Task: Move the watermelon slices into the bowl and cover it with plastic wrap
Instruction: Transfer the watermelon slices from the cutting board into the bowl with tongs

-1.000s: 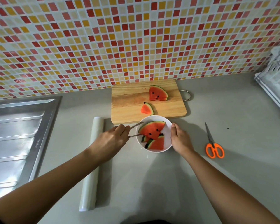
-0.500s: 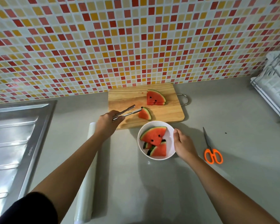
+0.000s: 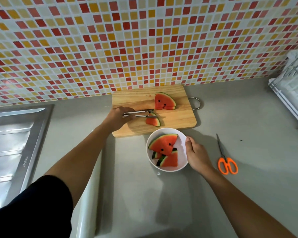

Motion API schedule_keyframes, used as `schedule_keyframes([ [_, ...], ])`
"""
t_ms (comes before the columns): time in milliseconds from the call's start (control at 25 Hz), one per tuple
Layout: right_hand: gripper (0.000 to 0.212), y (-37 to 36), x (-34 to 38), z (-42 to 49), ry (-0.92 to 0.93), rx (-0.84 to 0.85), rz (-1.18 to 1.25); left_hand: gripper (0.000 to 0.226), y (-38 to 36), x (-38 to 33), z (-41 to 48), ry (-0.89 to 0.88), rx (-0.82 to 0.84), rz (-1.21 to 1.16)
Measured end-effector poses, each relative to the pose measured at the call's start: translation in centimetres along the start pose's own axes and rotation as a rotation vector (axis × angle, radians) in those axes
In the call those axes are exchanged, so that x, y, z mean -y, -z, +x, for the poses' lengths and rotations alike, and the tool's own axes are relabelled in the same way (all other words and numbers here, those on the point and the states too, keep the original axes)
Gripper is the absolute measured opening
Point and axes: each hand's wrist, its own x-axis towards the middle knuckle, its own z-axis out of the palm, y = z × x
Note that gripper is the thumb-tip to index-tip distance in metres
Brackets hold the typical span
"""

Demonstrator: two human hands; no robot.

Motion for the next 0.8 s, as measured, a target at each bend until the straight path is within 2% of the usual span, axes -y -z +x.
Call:
schedule_keyframes([
  [200,0.031,0.0,0.0,0.0,0.0,-0.008,-0.007,0.037,2.7,0.1,0.4,-0.259,0.045,0.184],
  [400,0.032,-0.1,0.1,0.0,-0.01,-0.001,0.016,0.039,3.6,-1.9,1.3,-0.593,0.079,0.499],
  [520,0.03,-0.1,0.0,-0.1,0.004,-0.007,0.014,0.039,3.6,-3.0,2.3,-0.611,0.104,0.609],
  [640,0.027,-0.1,0.0,-0.2,0.013,-0.008,0.01,0.04,4.3,-4.5,3.7,-0.56,0.217,0.719],
  [800,0.028,0.0,0.0,-0.1,0.057,-0.005,-0.012,0.036,4.7,-7.5,5.2,-0.737,0.283,1.002],
])
